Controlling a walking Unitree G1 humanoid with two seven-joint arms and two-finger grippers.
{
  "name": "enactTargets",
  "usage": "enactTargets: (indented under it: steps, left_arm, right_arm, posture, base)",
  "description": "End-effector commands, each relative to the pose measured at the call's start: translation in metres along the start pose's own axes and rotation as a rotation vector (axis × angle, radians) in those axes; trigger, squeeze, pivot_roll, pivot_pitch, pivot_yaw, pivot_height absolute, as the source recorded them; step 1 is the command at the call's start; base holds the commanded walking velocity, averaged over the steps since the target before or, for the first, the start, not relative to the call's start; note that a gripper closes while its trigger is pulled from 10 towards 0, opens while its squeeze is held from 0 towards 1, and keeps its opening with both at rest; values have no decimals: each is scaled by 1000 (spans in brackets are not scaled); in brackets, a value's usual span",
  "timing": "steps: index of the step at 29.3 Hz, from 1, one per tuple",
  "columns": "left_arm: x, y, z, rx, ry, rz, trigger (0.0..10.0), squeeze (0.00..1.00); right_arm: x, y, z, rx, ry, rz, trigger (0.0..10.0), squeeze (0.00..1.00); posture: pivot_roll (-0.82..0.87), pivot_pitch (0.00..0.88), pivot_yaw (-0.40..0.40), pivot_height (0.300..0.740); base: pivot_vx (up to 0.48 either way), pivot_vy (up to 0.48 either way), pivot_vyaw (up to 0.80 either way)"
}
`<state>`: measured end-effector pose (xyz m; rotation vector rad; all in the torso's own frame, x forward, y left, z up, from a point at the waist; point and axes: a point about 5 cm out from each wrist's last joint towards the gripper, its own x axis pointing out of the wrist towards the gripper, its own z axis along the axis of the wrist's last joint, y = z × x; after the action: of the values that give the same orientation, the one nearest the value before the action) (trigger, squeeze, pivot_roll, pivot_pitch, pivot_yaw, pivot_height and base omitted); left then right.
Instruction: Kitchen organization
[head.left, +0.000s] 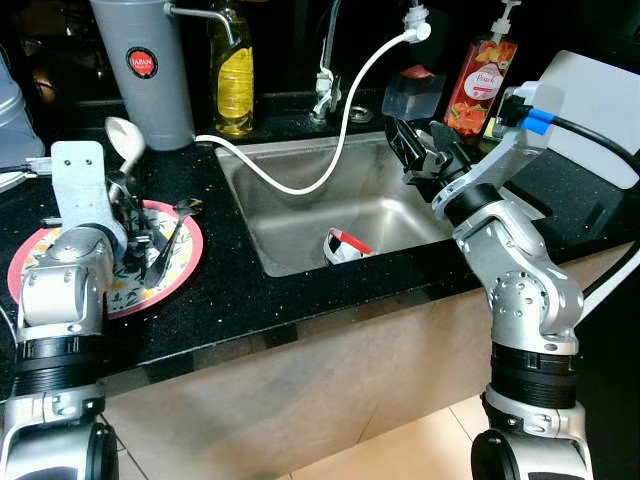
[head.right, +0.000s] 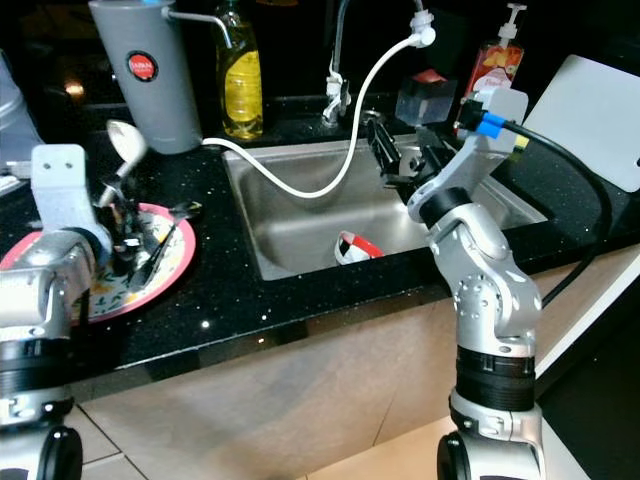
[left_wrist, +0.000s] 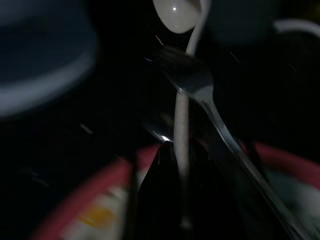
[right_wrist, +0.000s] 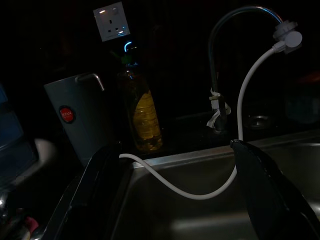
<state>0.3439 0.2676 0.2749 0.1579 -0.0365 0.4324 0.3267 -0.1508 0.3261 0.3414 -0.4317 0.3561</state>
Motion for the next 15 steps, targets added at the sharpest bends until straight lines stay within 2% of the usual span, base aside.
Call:
enactTargets:
  steps: [1, 6, 11, 12, 14, 15]
  left_arm:
    - [-2, 6, 13, 48, -82, 56, 10000, 0]
    - [-3, 12, 19, 136, -128, 115, 10000, 0]
    - [-1, 18, 13, 196, -98, 162, 10000, 0]
    - [0, 19, 10, 325, -92, 170, 10000, 0]
    - [3, 30, 5, 473, -82, 219, 10000, 0]
    - [4, 37, 3, 514, -81, 244, 10000, 0]
  right_arm:
    - [-1, -2, 2, -8, -11, -6, 10000, 0]
    - [-1, -2, 2, -7, -10, -6, 10000, 0]
    - [-1, -1, 2, -6, -11, -7, 10000, 0]
    - [-1, -2, 2, -6, -11, -7, 10000, 0]
    - [-1, -2, 2, -5, -12, -8, 10000, 0]
    - [-1, -2, 2, -4, -13, -9, 10000, 0]
  posture:
    - [-96, 89, -67, 740]
    - [-96, 89, -66, 740]
    - [-95, 88, -65, 740]
    - [-95, 88, -66, 740]
    - [-93, 89, -64, 740]
    - [-94, 89, -63, 740]
  base:
    - [0, 0, 0]
    - [0, 0, 0]
    - [0, 0, 0]
    - [0, 0, 0]
    - [0, 0, 0]
    - [0, 0, 0]
